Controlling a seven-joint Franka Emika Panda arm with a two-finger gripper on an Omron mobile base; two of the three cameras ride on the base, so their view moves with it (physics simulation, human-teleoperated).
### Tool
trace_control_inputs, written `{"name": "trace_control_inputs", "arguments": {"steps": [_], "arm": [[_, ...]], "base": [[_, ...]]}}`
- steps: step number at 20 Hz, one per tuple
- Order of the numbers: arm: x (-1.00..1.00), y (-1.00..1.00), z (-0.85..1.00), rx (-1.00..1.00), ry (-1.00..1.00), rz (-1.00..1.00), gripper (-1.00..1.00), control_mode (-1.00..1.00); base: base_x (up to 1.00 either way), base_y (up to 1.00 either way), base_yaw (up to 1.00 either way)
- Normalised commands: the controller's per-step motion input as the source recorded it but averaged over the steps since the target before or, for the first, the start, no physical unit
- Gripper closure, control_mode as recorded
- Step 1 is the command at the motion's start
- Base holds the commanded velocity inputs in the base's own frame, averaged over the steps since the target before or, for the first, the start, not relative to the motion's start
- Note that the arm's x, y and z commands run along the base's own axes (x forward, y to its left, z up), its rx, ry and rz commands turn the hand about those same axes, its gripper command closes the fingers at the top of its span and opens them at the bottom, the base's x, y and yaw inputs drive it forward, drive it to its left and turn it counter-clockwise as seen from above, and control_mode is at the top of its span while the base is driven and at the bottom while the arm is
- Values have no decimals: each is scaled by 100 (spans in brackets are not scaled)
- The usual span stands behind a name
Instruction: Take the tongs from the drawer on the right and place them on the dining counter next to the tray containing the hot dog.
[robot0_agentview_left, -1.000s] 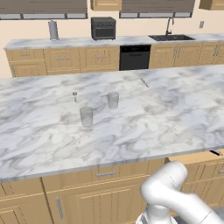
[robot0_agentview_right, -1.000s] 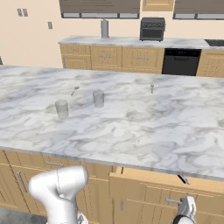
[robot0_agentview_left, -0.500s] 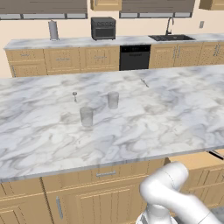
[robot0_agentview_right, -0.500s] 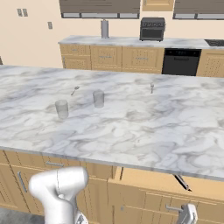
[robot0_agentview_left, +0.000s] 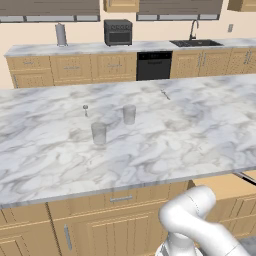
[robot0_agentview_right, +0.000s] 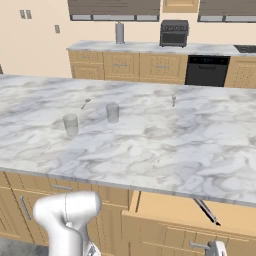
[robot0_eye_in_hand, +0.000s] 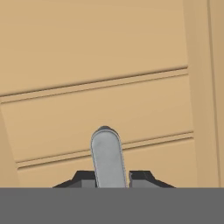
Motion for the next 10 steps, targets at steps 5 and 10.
{"name": "trace_control_inputs", "arguments": {"steps": [5,10], "arm": [[-24,-2,0,0,0,0,100,-100],[-16,-2,0,0,0,0,100,-100]], "base": [[0,0,0],[0,0,0]]}}
